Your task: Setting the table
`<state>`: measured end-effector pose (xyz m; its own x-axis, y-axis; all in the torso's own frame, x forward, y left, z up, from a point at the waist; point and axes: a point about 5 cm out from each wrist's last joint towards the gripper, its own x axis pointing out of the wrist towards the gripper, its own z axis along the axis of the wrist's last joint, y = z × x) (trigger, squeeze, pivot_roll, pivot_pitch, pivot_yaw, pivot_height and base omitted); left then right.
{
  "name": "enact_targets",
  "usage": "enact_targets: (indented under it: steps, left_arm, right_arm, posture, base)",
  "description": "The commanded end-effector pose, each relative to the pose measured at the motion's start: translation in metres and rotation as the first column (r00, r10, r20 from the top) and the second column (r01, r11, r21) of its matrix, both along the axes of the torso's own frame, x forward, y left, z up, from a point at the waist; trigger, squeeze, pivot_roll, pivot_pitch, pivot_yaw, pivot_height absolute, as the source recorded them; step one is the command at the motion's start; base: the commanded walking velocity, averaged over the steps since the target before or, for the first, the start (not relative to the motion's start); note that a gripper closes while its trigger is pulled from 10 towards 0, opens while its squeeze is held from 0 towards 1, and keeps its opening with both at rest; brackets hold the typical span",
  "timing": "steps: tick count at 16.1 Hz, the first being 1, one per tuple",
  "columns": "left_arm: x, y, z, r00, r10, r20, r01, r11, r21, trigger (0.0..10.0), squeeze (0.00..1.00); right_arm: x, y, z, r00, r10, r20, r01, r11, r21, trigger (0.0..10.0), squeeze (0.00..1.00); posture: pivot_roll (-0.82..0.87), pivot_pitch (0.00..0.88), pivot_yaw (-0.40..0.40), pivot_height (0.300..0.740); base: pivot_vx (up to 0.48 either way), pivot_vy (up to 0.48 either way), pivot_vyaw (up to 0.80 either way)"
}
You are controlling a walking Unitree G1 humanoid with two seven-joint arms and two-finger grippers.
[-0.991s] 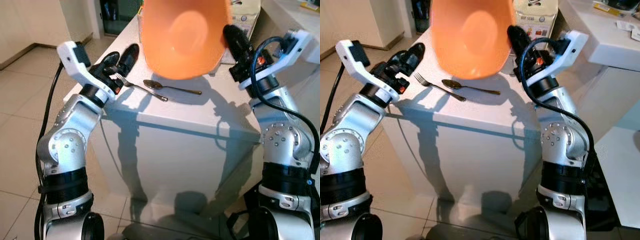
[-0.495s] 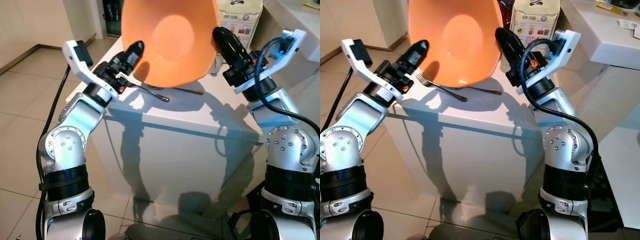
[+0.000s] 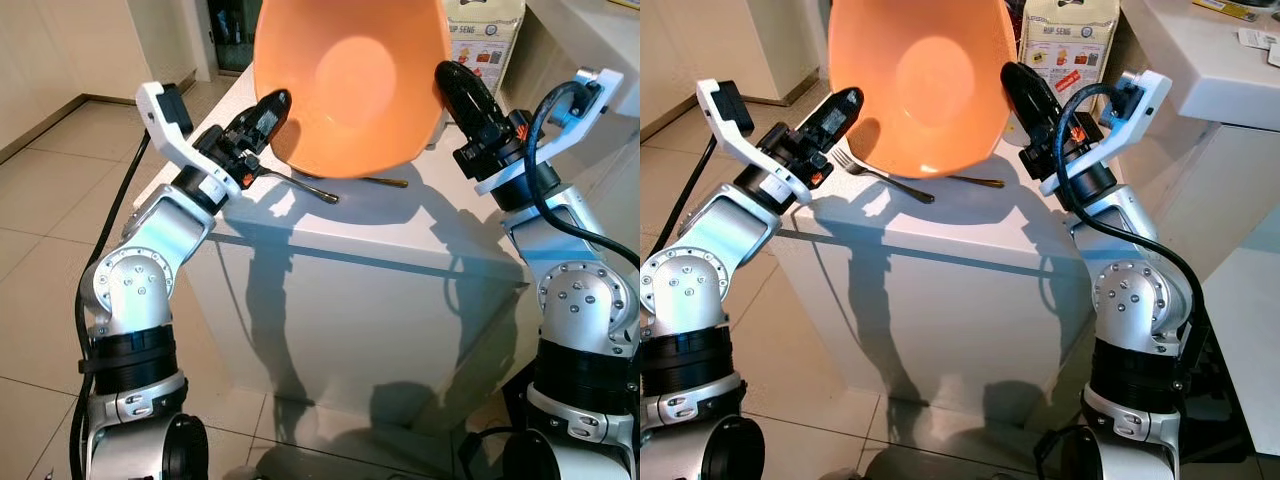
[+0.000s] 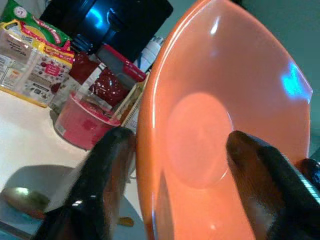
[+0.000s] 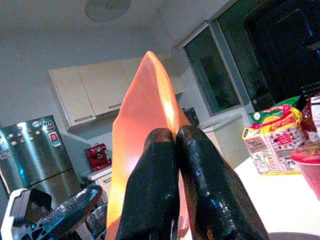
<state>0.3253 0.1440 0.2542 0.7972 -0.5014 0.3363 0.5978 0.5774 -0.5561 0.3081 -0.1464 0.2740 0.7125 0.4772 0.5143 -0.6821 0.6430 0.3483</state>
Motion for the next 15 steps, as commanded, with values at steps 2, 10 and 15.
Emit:
enact_targets:
  steps: [2,10,15]
  left_arm:
    - [0.0001,-0.0056,0.0038,0.998,-0.054,0.007,0.054,0.999,0.003,0.0,0.00]
    - [0.0003,-0.0088,0.0011,0.995,-0.094,-0.012,0.094,0.996,0.003,0.0,0.00]
    - [-0.0012,-0.0122,-0.0017,0.993,-0.119,-0.020,0.119,0.993,0.004,0.0,0.00]
  right_arm:
    - [-0.0061,-0.0026,0.0108,0.999,-0.003,0.050,0.002,1.000,0.017,0.0,0.00]
    - [-0.0087,0.0000,0.0115,0.999,0.013,0.050,-0.014,1.000,0.025,0.0,0.00]
    - [-0.0094,0.0030,0.0115,0.998,0.027,0.051,-0.028,0.999,0.022,0.0,0.00]
  posture:
    - [0.02,0.000,0.040,0.740]
    - [0.02,0.000,0.049,0.740]
    - [0.01,0.000,0.049,0.740]
  base:
    - [0.000,0.000,0.00]
    - [0.000,0.000,0.00]
    - [0.000,0.000,0.00]
